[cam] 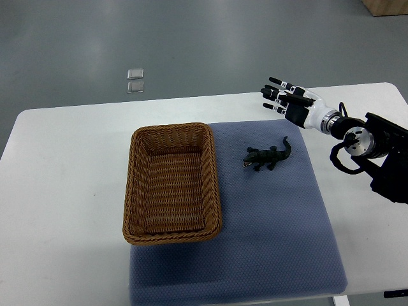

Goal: Place crocodile in brown basket with right hand
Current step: 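Raise the open right hand above the table near the crocodile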

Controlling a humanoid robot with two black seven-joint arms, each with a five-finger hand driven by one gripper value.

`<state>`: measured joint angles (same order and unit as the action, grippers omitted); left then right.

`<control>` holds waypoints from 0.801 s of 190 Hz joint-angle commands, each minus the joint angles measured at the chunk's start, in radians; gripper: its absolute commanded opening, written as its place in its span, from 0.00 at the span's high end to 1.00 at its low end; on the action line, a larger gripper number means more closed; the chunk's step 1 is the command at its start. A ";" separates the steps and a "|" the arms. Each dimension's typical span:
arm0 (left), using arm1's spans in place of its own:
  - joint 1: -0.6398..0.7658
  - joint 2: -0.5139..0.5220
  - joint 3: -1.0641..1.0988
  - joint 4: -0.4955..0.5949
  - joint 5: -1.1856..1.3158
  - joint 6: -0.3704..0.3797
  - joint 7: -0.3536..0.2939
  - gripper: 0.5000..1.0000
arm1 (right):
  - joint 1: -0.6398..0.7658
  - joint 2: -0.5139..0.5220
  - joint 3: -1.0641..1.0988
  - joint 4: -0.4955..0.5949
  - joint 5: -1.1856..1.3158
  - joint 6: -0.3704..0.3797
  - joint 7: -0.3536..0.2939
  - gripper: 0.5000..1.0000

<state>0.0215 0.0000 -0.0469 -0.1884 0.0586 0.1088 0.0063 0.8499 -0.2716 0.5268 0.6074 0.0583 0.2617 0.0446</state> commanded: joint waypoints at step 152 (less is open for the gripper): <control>0.000 0.000 0.004 0.001 0.000 0.002 0.003 0.00 | 0.017 -0.015 -0.001 0.032 -0.353 -0.018 0.198 0.14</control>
<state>0.0215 0.0000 -0.0433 -0.1871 0.0583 0.1104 0.0094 0.8607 -0.2908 0.5261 0.6254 -0.2469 0.2424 0.2251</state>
